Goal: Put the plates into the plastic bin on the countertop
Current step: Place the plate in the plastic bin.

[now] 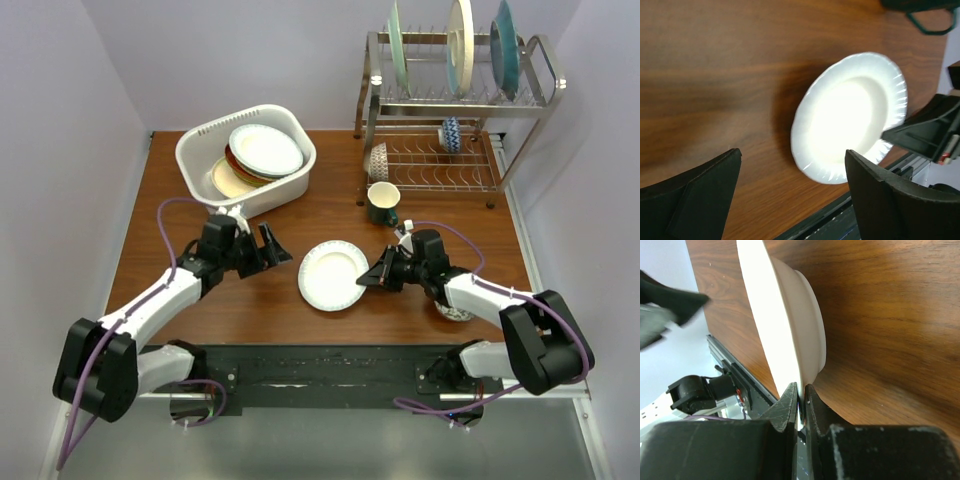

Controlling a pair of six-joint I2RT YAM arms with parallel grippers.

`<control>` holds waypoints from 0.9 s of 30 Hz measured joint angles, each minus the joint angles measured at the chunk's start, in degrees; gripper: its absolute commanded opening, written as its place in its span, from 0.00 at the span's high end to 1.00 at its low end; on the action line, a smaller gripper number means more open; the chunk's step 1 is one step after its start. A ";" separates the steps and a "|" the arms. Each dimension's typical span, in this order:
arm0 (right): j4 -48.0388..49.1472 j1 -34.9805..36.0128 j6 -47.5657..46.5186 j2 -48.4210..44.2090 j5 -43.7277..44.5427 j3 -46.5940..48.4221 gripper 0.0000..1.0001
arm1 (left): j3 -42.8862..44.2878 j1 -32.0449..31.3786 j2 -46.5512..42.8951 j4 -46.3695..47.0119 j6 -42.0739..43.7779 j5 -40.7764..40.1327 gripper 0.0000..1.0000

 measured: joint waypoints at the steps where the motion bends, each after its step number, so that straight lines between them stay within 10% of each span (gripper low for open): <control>1: 0.04 0.00 0.00 0.02 0.00 -0.02 0.94 | -1.68 -0.24 -0.22 0.26 -0.66 -0.33 0.11; 16: 1.09 -0.02 0.00 0.52 -0.44 -0.48 0.93 | -17.51 -4.63 8.26 29.24 -9.90 8.52 0.19; 27: 1.75 -0.02 -0.02 1.18 -1.44 -0.66 0.88 | -19.85 -8.33 22.21 49.62 -14.91 11.41 0.64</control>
